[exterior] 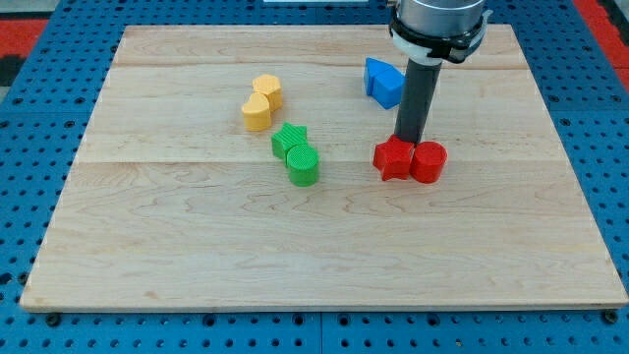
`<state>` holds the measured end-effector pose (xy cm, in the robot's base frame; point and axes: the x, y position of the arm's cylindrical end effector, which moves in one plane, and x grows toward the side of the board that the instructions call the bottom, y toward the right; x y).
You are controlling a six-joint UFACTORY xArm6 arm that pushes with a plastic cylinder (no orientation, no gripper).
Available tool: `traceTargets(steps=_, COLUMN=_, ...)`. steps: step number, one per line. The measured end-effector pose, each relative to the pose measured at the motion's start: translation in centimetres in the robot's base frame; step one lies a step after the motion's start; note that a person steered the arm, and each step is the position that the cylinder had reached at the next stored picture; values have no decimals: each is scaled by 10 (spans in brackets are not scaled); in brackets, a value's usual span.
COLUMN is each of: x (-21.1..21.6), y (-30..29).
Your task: Separate the green star from the green circle
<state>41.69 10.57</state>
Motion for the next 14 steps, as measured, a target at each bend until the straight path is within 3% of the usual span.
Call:
traceTargets(steps=2, x=2, y=-12)
traceTargets(steps=3, x=-23, y=-22)
traceTargets(steps=4, x=-29, y=-71)
traceTargets(steps=6, x=-15, y=-162)
traceTargets(steps=8, x=-8, y=-169)
traceTargets(steps=9, x=-7, y=-201)
traceTargets(steps=11, x=34, y=-231)
traceTargets(steps=12, x=85, y=-194)
traceTargets(steps=14, x=67, y=-144)
